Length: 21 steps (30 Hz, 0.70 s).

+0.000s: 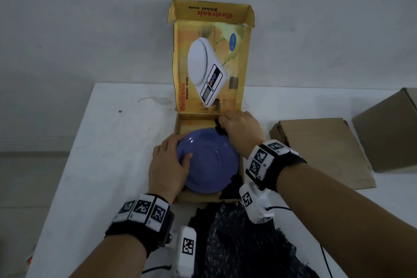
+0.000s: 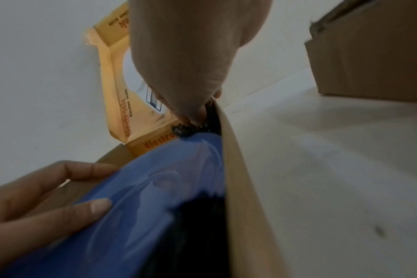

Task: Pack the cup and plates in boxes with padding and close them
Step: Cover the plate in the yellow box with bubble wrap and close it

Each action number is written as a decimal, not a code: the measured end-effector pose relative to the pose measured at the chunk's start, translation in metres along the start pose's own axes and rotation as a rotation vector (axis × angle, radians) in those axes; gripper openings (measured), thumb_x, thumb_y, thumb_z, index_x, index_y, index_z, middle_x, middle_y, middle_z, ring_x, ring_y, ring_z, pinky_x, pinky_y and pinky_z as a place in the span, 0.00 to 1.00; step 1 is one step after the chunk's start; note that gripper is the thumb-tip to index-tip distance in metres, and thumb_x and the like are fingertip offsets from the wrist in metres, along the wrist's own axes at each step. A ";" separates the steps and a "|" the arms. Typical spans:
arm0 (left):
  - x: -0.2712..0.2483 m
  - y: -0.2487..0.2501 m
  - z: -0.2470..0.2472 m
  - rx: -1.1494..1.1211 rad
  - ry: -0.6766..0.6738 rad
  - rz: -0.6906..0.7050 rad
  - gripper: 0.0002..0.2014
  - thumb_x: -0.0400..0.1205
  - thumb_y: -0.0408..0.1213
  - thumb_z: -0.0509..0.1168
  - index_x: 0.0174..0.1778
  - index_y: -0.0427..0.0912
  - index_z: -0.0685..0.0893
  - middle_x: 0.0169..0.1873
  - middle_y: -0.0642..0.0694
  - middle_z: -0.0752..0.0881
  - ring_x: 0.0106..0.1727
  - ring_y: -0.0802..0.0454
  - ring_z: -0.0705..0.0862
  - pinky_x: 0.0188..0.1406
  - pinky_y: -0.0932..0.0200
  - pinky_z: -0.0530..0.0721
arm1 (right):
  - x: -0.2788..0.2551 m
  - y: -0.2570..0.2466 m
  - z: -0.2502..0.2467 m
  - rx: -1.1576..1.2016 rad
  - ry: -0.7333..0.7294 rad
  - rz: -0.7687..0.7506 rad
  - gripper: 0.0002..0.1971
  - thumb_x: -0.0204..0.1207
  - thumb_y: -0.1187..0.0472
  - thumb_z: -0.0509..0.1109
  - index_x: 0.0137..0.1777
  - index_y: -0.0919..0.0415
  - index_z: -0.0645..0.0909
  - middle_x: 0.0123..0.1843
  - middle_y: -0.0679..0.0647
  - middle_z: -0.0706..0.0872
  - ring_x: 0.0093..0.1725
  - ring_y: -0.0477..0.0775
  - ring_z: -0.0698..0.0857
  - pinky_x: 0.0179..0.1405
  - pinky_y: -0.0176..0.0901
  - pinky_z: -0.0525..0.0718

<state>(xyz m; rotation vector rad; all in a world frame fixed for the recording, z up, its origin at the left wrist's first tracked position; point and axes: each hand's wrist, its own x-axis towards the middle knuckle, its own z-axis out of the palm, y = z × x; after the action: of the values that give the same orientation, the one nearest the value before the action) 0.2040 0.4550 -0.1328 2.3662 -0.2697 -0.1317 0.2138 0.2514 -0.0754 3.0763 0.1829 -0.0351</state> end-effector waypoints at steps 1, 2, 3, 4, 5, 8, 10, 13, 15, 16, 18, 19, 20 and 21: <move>0.000 0.000 0.000 0.004 0.000 0.002 0.20 0.78 0.41 0.66 0.66 0.50 0.74 0.62 0.50 0.80 0.61 0.45 0.74 0.53 0.54 0.74 | -0.002 -0.001 0.003 -0.031 0.020 0.022 0.09 0.57 0.73 0.76 0.36 0.62 0.84 0.39 0.58 0.88 0.36 0.61 0.85 0.40 0.47 0.75; 0.000 0.001 0.000 0.006 0.002 0.004 0.20 0.78 0.40 0.67 0.66 0.50 0.74 0.62 0.50 0.80 0.60 0.45 0.74 0.52 0.54 0.74 | -0.004 -0.002 0.008 -0.067 0.050 0.035 0.08 0.54 0.71 0.76 0.32 0.60 0.84 0.32 0.54 0.87 0.35 0.59 0.85 0.42 0.48 0.73; 0.000 0.002 0.000 0.008 0.006 0.005 0.20 0.78 0.40 0.67 0.66 0.50 0.75 0.62 0.50 0.80 0.60 0.45 0.74 0.52 0.54 0.73 | -0.007 -0.002 0.012 -0.093 0.084 0.033 0.07 0.54 0.69 0.76 0.30 0.58 0.84 0.29 0.51 0.86 0.37 0.59 0.85 0.45 0.49 0.68; 0.000 0.002 0.000 0.010 0.012 0.006 0.19 0.78 0.40 0.67 0.65 0.50 0.75 0.62 0.49 0.80 0.60 0.44 0.74 0.51 0.54 0.73 | -0.010 -0.003 0.015 -0.105 0.085 0.022 0.06 0.56 0.68 0.75 0.32 0.58 0.85 0.30 0.50 0.86 0.43 0.59 0.85 0.48 0.50 0.65; -0.001 0.003 0.000 0.012 0.019 0.008 0.19 0.78 0.40 0.67 0.65 0.50 0.75 0.61 0.49 0.81 0.60 0.44 0.75 0.51 0.54 0.73 | -0.013 -0.004 0.014 -0.117 0.054 0.009 0.06 0.62 0.66 0.72 0.38 0.58 0.86 0.35 0.51 0.88 0.51 0.60 0.84 0.52 0.51 0.63; -0.001 0.004 -0.001 0.014 0.019 0.007 0.18 0.78 0.39 0.67 0.64 0.48 0.75 0.61 0.48 0.81 0.60 0.43 0.75 0.51 0.54 0.73 | -0.022 -0.002 0.019 -0.103 -0.084 0.012 0.18 0.78 0.63 0.60 0.66 0.59 0.79 0.65 0.53 0.81 0.74 0.59 0.69 0.65 0.57 0.63; 0.000 0.004 -0.002 0.016 0.000 0.013 0.18 0.79 0.39 0.67 0.65 0.48 0.75 0.60 0.48 0.81 0.60 0.44 0.75 0.51 0.55 0.73 | -0.030 0.001 0.015 -0.060 -0.126 0.022 0.23 0.78 0.62 0.62 0.74 0.58 0.73 0.76 0.56 0.72 0.77 0.60 0.65 0.66 0.59 0.65; 0.002 0.000 -0.005 0.015 -0.039 0.026 0.18 0.80 0.41 0.65 0.66 0.48 0.75 0.60 0.46 0.82 0.61 0.43 0.76 0.53 0.51 0.75 | -0.048 -0.003 -0.010 0.119 0.083 0.050 0.18 0.71 0.61 0.73 0.62 0.58 0.81 0.61 0.60 0.81 0.57 0.64 0.81 0.52 0.56 0.76; 0.002 -0.004 -0.007 0.023 -0.072 0.041 0.20 0.81 0.45 0.64 0.69 0.49 0.74 0.63 0.47 0.82 0.62 0.42 0.78 0.57 0.51 0.76 | -0.074 -0.010 -0.027 0.338 0.089 -0.020 0.10 0.74 0.53 0.72 0.51 0.56 0.80 0.47 0.53 0.82 0.43 0.56 0.80 0.43 0.49 0.78; 0.002 -0.006 -0.008 0.025 -0.094 0.056 0.23 0.81 0.48 0.62 0.72 0.50 0.73 0.66 0.47 0.81 0.64 0.42 0.79 0.60 0.50 0.76 | -0.090 -0.015 -0.032 0.426 -0.031 -0.086 0.12 0.74 0.48 0.71 0.49 0.54 0.78 0.44 0.50 0.82 0.40 0.53 0.78 0.40 0.46 0.77; -0.003 -0.008 -0.010 0.010 -0.134 0.082 0.28 0.79 0.51 0.60 0.77 0.50 0.68 0.72 0.48 0.77 0.68 0.43 0.77 0.64 0.48 0.76 | -0.124 -0.029 -0.031 0.497 -0.303 -0.239 0.21 0.69 0.39 0.73 0.53 0.52 0.76 0.49 0.48 0.82 0.44 0.50 0.78 0.39 0.42 0.73; -0.005 -0.007 -0.011 -0.005 -0.143 0.080 0.29 0.80 0.50 0.61 0.78 0.51 0.66 0.73 0.48 0.75 0.70 0.43 0.76 0.66 0.47 0.76 | -0.138 -0.034 -0.025 0.463 -0.400 -0.312 0.25 0.66 0.38 0.75 0.57 0.52 0.75 0.53 0.49 0.80 0.48 0.51 0.78 0.40 0.43 0.74; -0.007 -0.007 -0.011 -0.018 -0.145 0.071 0.30 0.81 0.47 0.63 0.80 0.52 0.64 0.75 0.48 0.74 0.71 0.44 0.75 0.67 0.47 0.75 | -0.149 -0.037 -0.017 0.413 -0.448 -0.366 0.29 0.64 0.39 0.76 0.60 0.52 0.75 0.56 0.52 0.79 0.51 0.53 0.78 0.42 0.45 0.75; -0.008 -0.006 -0.011 -0.024 -0.146 0.058 0.30 0.81 0.45 0.64 0.80 0.52 0.63 0.75 0.48 0.73 0.72 0.44 0.74 0.67 0.48 0.75 | -0.156 -0.039 -0.009 0.370 -0.463 -0.393 0.29 0.64 0.41 0.77 0.62 0.53 0.75 0.57 0.54 0.78 0.53 0.55 0.77 0.43 0.47 0.77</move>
<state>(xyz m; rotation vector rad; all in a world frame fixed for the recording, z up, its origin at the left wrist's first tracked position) 0.1987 0.4683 -0.1293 2.3260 -0.4040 -0.2796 0.0542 0.2722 -0.0646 3.2071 0.8259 -0.8763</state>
